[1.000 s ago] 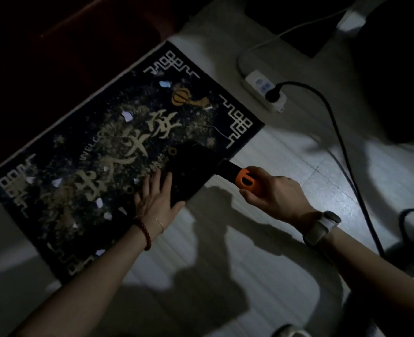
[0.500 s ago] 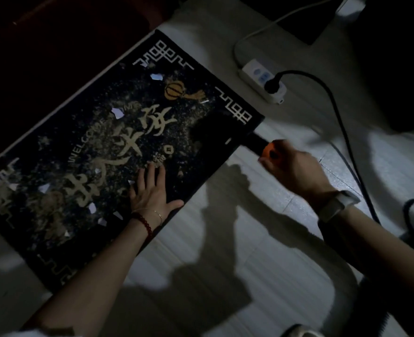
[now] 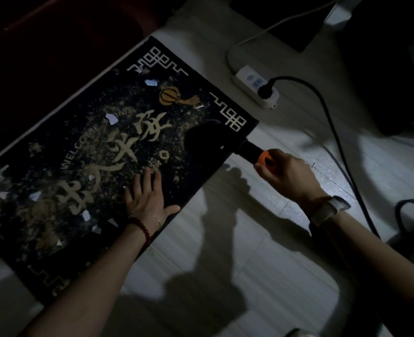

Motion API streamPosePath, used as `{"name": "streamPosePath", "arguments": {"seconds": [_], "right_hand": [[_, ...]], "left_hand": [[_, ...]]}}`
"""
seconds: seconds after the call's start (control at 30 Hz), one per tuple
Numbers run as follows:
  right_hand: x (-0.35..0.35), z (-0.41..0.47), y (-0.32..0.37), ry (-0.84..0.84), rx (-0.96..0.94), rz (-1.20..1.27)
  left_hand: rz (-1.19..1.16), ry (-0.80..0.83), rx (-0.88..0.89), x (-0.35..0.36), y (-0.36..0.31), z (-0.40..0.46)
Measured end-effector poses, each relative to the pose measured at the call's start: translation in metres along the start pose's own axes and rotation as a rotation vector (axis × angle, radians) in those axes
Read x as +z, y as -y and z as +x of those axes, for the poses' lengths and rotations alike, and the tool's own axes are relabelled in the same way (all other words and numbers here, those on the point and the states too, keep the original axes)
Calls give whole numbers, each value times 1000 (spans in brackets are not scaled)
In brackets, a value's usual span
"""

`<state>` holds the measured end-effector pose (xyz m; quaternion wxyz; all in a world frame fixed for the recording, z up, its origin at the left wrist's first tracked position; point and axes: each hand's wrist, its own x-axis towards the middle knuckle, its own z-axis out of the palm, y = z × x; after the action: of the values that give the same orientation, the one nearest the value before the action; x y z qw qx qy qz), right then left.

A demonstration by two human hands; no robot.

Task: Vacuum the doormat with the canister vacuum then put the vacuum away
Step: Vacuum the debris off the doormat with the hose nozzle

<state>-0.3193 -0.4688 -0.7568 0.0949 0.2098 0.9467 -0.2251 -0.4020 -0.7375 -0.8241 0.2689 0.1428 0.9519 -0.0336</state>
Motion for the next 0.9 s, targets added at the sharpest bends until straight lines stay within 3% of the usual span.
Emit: {"name": "streamPosePath", "arguments": {"seconds": [0.2,0.33,0.43,0.63,0.7,0.9], "right_hand": [[7,10,14,-97,1,-168],[17,-8,33,129,-153,-146],[23,-32,39,187,-242,-226],[1,10,21,-70,-48,-31],[2,20,23,-102,-4,-75],[26,-34,28,150,-152,-99]], "left_hand": [[-16,10,-6,0,-1,0],[-34,7,-5,1,1,-1],[-38,-3,0,2,2,-2],[-46,4,2,2,3,-1],[-40,9,-1,2,3,-2],[-54,4,-4,3,4,-1]]}}
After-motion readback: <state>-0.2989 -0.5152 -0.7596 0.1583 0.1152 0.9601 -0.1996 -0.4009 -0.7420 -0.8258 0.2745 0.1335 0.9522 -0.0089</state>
